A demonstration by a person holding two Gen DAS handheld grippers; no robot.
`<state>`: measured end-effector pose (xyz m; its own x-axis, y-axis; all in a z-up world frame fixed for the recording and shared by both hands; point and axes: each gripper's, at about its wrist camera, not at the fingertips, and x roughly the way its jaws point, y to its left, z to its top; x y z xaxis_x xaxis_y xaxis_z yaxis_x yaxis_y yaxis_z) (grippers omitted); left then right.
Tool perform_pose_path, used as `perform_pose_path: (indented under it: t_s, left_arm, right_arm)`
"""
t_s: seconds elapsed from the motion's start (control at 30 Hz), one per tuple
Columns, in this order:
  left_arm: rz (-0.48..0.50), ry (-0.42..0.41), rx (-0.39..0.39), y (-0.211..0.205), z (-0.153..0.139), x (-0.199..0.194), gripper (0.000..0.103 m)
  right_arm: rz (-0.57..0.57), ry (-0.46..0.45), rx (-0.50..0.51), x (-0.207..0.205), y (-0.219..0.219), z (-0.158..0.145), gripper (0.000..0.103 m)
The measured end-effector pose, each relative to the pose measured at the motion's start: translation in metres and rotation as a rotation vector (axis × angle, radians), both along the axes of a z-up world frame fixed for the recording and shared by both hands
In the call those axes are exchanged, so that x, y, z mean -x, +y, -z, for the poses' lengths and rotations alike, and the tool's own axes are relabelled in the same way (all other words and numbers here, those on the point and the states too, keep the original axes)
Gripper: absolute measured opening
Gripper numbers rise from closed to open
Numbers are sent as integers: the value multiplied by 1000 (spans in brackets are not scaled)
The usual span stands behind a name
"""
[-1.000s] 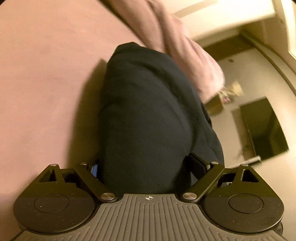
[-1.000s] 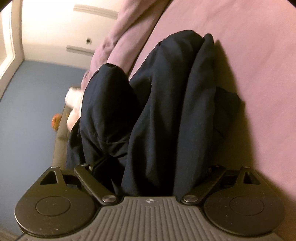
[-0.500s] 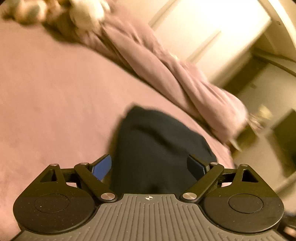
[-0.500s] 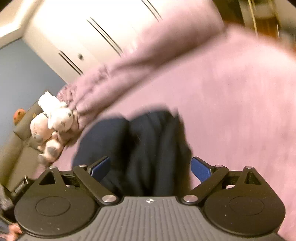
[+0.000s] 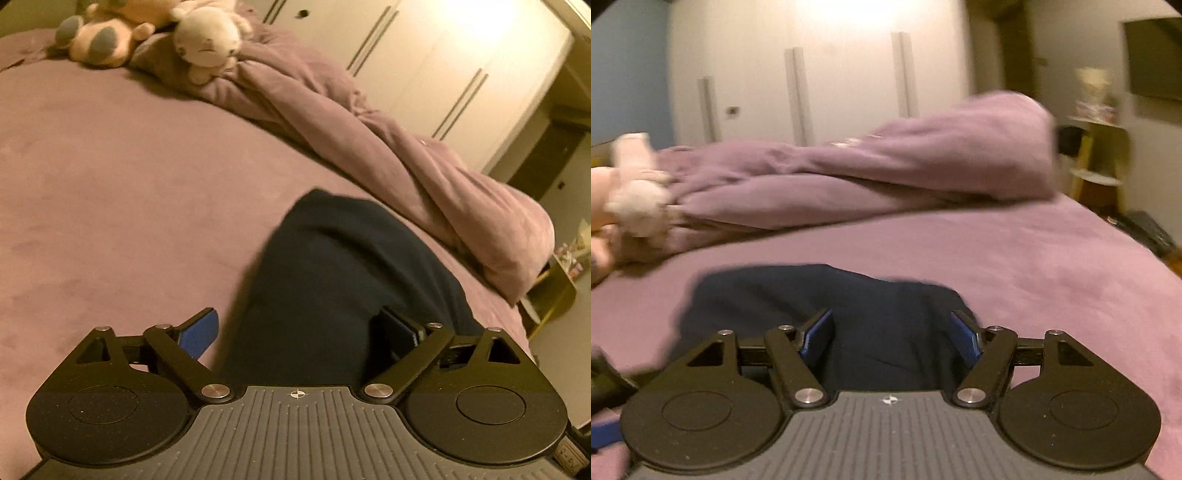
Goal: Fold large clothes
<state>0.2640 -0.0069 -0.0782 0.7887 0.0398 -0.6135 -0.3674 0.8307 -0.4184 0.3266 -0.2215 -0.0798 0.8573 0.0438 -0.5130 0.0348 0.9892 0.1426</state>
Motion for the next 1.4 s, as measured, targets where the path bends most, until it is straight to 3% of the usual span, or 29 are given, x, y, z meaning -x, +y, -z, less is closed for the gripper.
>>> perform_pose_path:
  t_s: [0.07, 0.17, 0.3, 0.5, 0.63, 0.73, 0.83, 0.93, 1.03, 1.17, 1.23, 1.33, 1.4]
  left_arm:
    - [-10, -40, -30, -10, 10, -1, 99]
    - [-48, -78, -6, -13, 28, 4, 101]
    - [-59, -85, 139, 1, 49, -2, 103]
    - [-20, 9, 209, 22, 22, 9, 102]
    - [19, 48, 199, 33, -9, 48, 102]
    - [93, 65, 142, 22, -20, 86, 102]
    - [143, 107, 18, 4, -19, 111, 102]
    - [172, 161, -86, -11, -23, 114, 103]
    - [216, 212, -205, -21, -45, 116, 102]
    - [260, 245, -356, -37, -66, 143, 102]
    - [274, 286, -374, -41, -67, 157, 102]
    - [304, 359, -311, -43, -65, 167, 102]
    - [319, 359, -290, -44, -68, 174, 102]
  right_arm:
    - [47, 11, -89, -3, -17, 16, 69]
    - [64, 4, -104, -9, -20, 32, 70]
    - [67, 25, -166, -9, -28, 49, 73]
    - [81, 56, -195, -3, -32, 28, 82]
    - [14, 1, -156, 57, -34, -12, 86]
    - [-36, -8, -106, 113, -41, -22, 88]
    - [-42, 55, -4, 155, -45, -16, 92]
    - [-56, 146, 90, 169, -46, -9, 93]
    - [-61, 211, 98, 174, -48, -25, 97]
    - [-85, 316, 204, 194, -45, -38, 99]
    - [-95, 393, 200, 212, -44, -36, 99]
    - [-116, 474, 146, 230, -41, -37, 99]
    - [-129, 497, 122, 236, -36, -45, 99]
